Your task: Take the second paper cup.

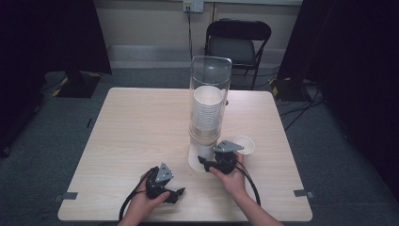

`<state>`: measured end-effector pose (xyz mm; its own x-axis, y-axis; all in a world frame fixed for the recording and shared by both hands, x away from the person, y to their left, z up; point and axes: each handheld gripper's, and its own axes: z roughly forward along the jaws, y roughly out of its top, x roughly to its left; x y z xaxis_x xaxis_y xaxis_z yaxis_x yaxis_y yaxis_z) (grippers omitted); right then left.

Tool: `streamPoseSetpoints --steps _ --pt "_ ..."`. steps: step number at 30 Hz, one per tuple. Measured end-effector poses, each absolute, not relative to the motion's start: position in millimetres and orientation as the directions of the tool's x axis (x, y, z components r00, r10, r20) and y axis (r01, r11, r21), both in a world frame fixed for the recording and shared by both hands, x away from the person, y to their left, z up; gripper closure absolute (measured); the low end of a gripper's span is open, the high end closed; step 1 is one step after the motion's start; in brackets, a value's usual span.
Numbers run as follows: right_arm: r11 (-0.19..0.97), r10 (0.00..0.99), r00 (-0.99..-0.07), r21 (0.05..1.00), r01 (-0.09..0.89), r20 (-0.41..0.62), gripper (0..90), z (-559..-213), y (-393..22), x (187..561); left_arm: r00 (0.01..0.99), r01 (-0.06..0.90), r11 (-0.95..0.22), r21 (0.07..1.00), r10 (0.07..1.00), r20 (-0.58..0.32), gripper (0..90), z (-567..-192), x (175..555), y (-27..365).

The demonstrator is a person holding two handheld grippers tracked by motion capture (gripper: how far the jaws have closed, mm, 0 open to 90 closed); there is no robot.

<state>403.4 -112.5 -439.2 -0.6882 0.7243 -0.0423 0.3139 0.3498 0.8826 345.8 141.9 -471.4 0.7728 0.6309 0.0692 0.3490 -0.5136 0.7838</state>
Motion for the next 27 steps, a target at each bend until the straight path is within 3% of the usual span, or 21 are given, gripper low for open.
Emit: streamPoseSetpoints --steps 12,27 --pt "0.411 0.676 -0.737 0.847 0.336 -0.035 36.0 -449 -127 386 0.770 0.353 -0.509 0.785 0.635 0.066 13.5 -472 346 141" --pt "0.460 0.625 -0.776 0.842 0.282 -0.081 35.3 -446 -142 372 0.771 0.353 -0.515 0.781 0.633 0.069 15.8 -471 343 138"
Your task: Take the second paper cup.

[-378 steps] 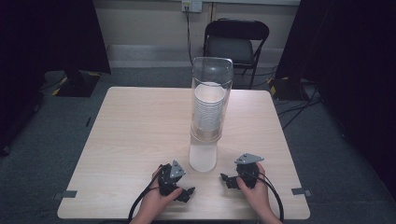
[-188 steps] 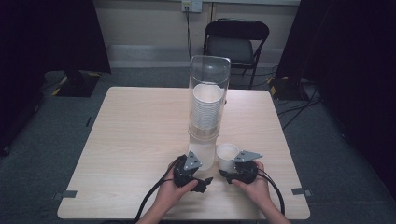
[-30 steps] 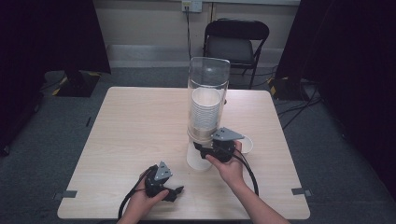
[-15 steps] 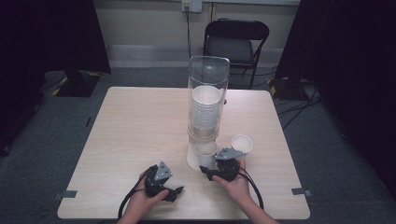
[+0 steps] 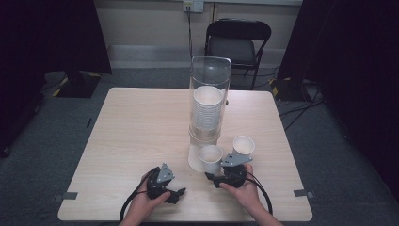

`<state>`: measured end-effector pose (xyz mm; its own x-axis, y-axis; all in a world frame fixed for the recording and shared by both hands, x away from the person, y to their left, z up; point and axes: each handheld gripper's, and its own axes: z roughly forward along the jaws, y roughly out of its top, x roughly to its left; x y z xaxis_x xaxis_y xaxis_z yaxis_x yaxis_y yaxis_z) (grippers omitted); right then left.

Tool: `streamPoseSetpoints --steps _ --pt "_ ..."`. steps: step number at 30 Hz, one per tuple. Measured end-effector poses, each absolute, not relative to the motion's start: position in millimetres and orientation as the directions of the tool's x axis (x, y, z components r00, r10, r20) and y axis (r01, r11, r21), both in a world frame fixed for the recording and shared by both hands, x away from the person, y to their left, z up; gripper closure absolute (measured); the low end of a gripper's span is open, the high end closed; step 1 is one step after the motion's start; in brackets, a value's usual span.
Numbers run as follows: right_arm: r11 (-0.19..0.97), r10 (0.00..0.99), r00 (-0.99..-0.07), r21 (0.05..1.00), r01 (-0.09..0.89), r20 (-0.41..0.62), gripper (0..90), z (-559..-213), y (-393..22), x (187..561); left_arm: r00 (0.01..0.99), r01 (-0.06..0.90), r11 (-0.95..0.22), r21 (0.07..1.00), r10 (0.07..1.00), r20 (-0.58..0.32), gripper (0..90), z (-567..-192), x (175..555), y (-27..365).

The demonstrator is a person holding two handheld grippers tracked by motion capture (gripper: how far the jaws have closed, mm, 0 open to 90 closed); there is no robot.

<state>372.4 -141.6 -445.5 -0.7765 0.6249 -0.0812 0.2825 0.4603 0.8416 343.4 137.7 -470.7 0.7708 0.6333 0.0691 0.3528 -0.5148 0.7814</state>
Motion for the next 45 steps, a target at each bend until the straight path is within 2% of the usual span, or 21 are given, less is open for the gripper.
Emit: streamPoseSetpoints --steps 3,12,30,31,32,45 --pt "0.476 0.622 -0.777 0.835 0.277 -0.097 35.2 -446 -144 371 0.773 0.338 -0.527 0.780 0.628 0.089 15.8 -470 344 138" --pt "0.505 0.603 -0.791 0.819 0.273 -0.109 34.7 -452 -159 366 0.760 0.355 -0.476 0.805 0.648 0.047 16.0 -460 346 135" --pt "0.533 0.607 -0.790 0.782 0.323 -0.088 33.4 -462 -167 368 0.764 0.351 -0.501 0.792 0.642 0.067 16.0 -460 345 134" --pt "0.533 0.609 -0.788 0.782 0.324 -0.089 31.3 -463 -167 368 0.764 0.353 -0.499 0.791 0.642 0.064 16.0 -460 344 134" --pt "0.534 0.621 -0.778 0.778 0.331 -0.095 24.0 -463 -168 368 0.764 0.352 -0.500 0.791 0.642 0.066 16.0 -460 344 135" --pt "0.535 0.635 -0.766 0.773 0.341 -0.102 17.7 -457 -185 364 0.757 0.366 -0.513 0.776 0.649 0.072 16.0 -464 346 138"
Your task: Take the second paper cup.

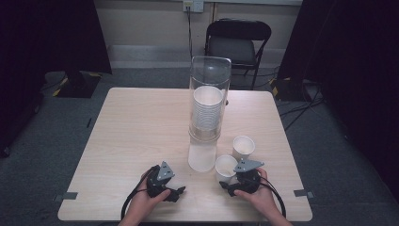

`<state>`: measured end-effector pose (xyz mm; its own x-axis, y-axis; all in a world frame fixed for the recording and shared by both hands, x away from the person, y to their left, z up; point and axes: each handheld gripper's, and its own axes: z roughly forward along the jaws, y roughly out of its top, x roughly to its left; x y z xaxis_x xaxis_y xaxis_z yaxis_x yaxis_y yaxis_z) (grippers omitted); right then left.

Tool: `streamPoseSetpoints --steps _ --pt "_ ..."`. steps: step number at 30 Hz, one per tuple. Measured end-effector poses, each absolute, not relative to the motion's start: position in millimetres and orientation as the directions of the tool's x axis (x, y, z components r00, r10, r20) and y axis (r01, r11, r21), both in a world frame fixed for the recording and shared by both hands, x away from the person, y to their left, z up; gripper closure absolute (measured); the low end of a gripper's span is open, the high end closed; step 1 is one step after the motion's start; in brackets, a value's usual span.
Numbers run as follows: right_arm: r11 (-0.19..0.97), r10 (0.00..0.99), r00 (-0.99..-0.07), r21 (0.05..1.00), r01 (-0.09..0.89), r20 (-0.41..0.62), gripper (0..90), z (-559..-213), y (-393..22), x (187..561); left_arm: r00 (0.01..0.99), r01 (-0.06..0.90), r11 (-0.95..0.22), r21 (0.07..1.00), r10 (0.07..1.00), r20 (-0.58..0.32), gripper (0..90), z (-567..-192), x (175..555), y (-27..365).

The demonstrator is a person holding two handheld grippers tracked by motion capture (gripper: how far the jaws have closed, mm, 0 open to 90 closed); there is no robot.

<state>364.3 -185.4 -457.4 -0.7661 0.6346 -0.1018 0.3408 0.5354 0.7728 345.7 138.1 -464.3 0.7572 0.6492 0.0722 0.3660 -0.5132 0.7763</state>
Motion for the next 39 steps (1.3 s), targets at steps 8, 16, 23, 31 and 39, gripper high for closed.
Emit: streamPoseSetpoints --steps 8,16,23,31,39 --pt "0.512 0.646 -0.758 0.785 0.350 -0.084 14.2 -450 -202 359 0.755 0.379 -0.514 0.769 0.653 0.064 15.9 -468 346 140" --pt "0.483 0.652 -0.757 0.798 0.359 -0.054 14.1 -446 -221 355 0.756 0.371 -0.513 0.774 0.651 0.069 15.3 -469 347 143" --pt "0.470 0.658 -0.752 0.803 0.367 -0.041 14.2 -444 -238 352 0.756 0.367 -0.498 0.786 0.652 0.060 15.2 -471 347 144" --pt "0.439 0.676 -0.736 0.817 0.375 -0.025 14.2 -442 -260 349 0.757 0.364 -0.497 0.788 0.651 0.061 15.1 -472 346 145" --pt "0.425 0.688 -0.726 0.813 0.398 -0.005 14.2 -445 -283 344 0.757 0.365 -0.496 0.788 0.651 0.059 14.9 -472 346 145"
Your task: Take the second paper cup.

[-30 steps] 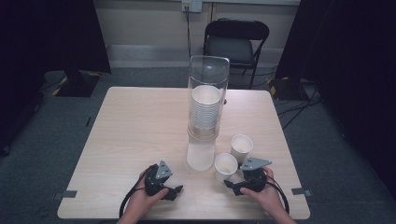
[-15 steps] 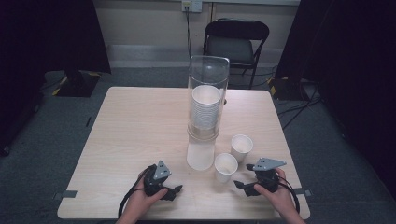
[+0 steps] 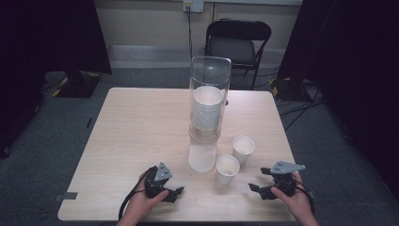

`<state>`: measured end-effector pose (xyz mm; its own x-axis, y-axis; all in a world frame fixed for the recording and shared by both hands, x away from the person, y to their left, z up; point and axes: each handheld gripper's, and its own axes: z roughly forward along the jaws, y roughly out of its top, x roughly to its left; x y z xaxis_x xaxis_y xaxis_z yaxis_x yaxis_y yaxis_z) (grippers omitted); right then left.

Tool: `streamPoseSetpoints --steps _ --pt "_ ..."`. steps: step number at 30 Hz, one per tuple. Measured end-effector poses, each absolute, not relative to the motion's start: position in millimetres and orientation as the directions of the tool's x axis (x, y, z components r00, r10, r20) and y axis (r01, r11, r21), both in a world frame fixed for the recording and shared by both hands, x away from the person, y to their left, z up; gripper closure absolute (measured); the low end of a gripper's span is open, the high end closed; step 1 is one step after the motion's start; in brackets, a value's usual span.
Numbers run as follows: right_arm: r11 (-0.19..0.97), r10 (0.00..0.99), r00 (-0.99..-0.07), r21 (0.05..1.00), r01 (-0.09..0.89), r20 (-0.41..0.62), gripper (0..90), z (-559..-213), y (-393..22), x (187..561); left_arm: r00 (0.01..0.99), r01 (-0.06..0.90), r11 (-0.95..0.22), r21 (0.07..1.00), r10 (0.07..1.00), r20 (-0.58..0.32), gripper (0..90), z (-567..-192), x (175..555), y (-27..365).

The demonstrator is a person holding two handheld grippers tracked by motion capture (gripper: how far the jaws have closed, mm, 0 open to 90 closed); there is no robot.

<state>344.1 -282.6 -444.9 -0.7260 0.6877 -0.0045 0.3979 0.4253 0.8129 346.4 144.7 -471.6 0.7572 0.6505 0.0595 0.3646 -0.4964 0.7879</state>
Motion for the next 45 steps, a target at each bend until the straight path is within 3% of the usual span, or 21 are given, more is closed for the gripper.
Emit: streamPoseSetpoints --steps 28,45 --pt "0.363 0.751 -0.660 0.823 0.437 0.019 14.3 -451 -335 336 0.757 0.364 -0.497 0.788 0.650 0.060 14.9 -472 346 145" --pt "0.407 0.762 -0.647 0.794 0.451 -0.023 14.5 -459 -343 337 0.758 0.364 -0.498 0.787 0.650 0.061 14.9 -472 346 145"
